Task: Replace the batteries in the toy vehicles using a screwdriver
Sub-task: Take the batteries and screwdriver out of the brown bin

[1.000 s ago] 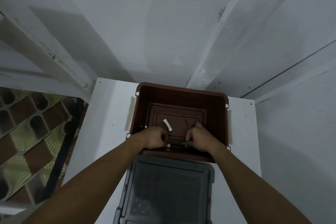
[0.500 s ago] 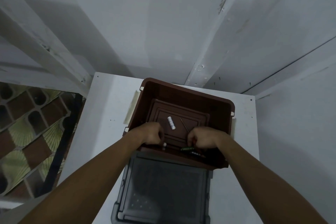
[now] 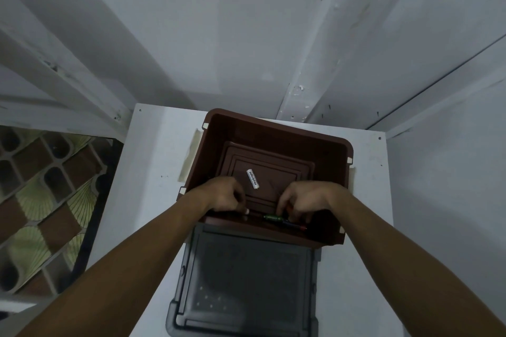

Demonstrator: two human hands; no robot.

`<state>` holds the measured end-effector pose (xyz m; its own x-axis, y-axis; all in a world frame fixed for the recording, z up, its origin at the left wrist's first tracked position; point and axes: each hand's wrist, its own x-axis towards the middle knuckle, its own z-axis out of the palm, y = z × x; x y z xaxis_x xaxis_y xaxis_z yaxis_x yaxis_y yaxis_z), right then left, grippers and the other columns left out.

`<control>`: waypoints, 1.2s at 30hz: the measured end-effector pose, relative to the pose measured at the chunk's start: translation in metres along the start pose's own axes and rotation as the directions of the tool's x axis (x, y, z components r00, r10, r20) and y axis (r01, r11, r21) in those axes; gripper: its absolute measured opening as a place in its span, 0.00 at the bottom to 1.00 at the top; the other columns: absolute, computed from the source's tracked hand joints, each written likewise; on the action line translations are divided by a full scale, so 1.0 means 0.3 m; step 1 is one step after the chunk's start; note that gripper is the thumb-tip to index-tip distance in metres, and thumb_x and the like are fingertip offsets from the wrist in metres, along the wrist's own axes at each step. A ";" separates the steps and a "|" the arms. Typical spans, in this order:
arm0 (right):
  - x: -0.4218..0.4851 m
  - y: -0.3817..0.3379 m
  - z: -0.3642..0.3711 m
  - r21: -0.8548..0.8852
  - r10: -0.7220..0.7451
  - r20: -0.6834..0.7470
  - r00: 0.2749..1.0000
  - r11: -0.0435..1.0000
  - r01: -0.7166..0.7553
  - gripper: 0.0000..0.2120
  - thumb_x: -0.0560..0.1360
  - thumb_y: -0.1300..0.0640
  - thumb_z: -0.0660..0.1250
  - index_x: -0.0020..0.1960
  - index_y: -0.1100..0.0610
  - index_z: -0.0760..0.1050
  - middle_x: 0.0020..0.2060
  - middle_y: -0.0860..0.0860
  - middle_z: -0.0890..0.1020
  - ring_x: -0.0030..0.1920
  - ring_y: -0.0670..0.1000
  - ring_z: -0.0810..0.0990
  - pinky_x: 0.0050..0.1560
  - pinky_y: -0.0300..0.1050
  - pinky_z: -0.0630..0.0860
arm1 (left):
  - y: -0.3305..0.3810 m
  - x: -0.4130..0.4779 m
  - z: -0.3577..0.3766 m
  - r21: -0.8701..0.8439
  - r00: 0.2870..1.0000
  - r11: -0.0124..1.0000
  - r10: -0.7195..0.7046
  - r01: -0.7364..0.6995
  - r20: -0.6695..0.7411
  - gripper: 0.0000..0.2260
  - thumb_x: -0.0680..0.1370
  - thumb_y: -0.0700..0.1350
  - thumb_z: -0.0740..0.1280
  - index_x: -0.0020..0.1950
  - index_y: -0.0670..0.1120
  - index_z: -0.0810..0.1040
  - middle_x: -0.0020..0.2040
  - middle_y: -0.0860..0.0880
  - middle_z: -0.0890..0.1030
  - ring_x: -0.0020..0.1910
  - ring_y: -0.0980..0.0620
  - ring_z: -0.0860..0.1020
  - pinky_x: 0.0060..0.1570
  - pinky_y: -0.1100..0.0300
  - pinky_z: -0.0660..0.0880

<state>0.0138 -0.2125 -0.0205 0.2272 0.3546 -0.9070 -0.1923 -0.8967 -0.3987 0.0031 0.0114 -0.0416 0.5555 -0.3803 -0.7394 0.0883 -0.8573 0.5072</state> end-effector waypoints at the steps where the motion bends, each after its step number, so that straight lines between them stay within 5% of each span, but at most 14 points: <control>1: 0.000 -0.001 -0.001 0.005 -0.010 0.007 1.000 1.000 0.010 0.16 0.75 0.66 0.68 0.60 0.53 0.80 0.46 0.47 0.78 0.48 0.50 0.78 0.41 0.39 0.79 | 0.000 0.000 0.001 -0.004 1.000 1.000 0.002 -0.002 -0.004 0.07 0.72 0.51 0.75 0.45 0.50 0.87 0.44 0.53 0.84 0.45 0.55 0.80 0.48 0.61 0.76; 11: 0.006 0.001 -0.004 0.077 -0.057 0.058 0.997 0.996 0.053 0.18 0.73 0.66 0.71 0.61 0.52 0.79 0.47 0.46 0.78 0.52 0.53 0.79 0.47 0.42 0.79 | 0.002 -0.009 0.002 -0.020 1.000 1.000 0.013 -0.013 -0.012 0.06 0.72 0.50 0.76 0.44 0.49 0.87 0.35 0.58 0.82 0.36 0.62 0.77 0.39 0.67 0.72; 22: 0.009 0.003 -0.014 0.108 -0.080 0.085 0.993 0.992 0.071 0.20 0.71 0.67 0.72 0.61 0.53 0.80 0.47 0.47 0.79 0.53 0.54 0.80 0.50 0.45 0.80 | 0.007 -0.015 0.003 0.075 1.000 0.997 0.030 -0.030 -0.003 0.06 0.74 0.50 0.73 0.48 0.52 0.87 0.47 0.54 0.85 0.47 0.56 0.80 0.49 0.62 0.76; 30: 0.023 -0.001 -0.011 0.106 -0.106 0.073 0.992 0.990 0.098 0.20 0.69 0.67 0.74 0.58 0.53 0.80 0.49 0.53 0.81 0.49 0.54 0.81 0.50 0.46 0.80 | 0.006 0.000 0.009 -0.062 0.997 0.996 0.072 -0.070 0.034 0.03 0.74 0.50 0.74 0.45 0.52 0.85 0.42 0.55 0.84 0.43 0.59 0.79 0.42 0.68 0.73; 36: 0.022 -0.004 -0.015 0.084 -0.115 0.080 0.990 0.991 0.108 0.22 0.70 0.67 0.74 0.61 0.50 0.79 0.51 0.50 0.79 0.52 0.53 0.80 0.52 0.46 0.81 | 0.002 0.014 0.018 -0.134 0.996 0.987 0.087 -0.089 -0.022 0.03 0.78 0.48 0.69 0.45 0.51 0.78 0.42 0.51 0.80 0.42 0.54 0.77 0.45 0.61 0.73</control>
<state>0.0198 -0.2103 -0.0253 0.1702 0.4752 -0.8633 -0.2465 -0.8277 -0.5042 0.0011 0.0075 -0.0467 0.5788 -0.4459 -0.6828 0.1484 -0.7657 0.6258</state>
